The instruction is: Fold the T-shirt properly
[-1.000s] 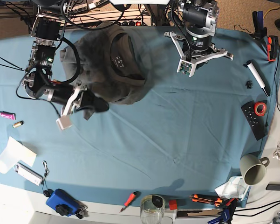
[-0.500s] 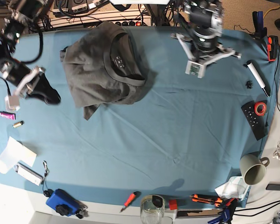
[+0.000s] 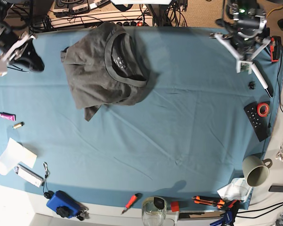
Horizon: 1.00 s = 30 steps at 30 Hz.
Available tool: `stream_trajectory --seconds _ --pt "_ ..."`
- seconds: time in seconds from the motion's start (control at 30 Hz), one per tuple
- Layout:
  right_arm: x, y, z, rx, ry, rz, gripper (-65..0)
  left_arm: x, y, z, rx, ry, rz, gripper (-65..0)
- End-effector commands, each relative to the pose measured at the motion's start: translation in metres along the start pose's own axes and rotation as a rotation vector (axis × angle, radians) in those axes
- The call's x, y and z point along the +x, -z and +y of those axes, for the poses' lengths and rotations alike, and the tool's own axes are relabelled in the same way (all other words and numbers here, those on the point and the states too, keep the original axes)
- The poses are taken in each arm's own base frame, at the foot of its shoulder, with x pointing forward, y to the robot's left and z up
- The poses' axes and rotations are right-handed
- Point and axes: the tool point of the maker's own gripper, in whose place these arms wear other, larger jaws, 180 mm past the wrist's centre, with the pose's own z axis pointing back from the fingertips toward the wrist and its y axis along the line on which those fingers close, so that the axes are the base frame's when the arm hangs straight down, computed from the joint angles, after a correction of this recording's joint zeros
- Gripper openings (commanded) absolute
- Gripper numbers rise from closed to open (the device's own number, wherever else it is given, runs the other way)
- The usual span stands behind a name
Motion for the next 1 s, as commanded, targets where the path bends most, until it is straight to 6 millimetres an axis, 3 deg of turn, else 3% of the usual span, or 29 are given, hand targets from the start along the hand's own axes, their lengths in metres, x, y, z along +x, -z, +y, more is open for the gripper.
stream_trajectory --seconds 0.0,0.43,0.7,0.83,0.97 --pt "0.004 -0.004 0.004 0.008 -0.007 -0.023 -63.8 -0.001 -0.004 0.005 0.002 0.002 -0.007 -65.0" --pt "-0.108 -0.032 0.018 -0.098 0.224 0.241 -63.8 -0.099 -0.035 0.001 -0.1 -0.036 0.269 -65.0" --pt "-0.175 -0.047 0.021 -0.151 0.274 0.498 -63.8 -0.129 -0.048 -0.006 -0.148 -0.015 0.345 -65.0" --pt "-0.224 -0.047 0.031 -0.107 0.346 0.65 -63.8 -0.174 -0.04 -0.015 -0.207 -0.037 0.471 -65.0" --pt "-0.282 -0.061 0.036 -0.08 0.374 0.887 -63.8 -0.217 -0.03 -0.017 -0.217 -0.084 0.567 -65.0"
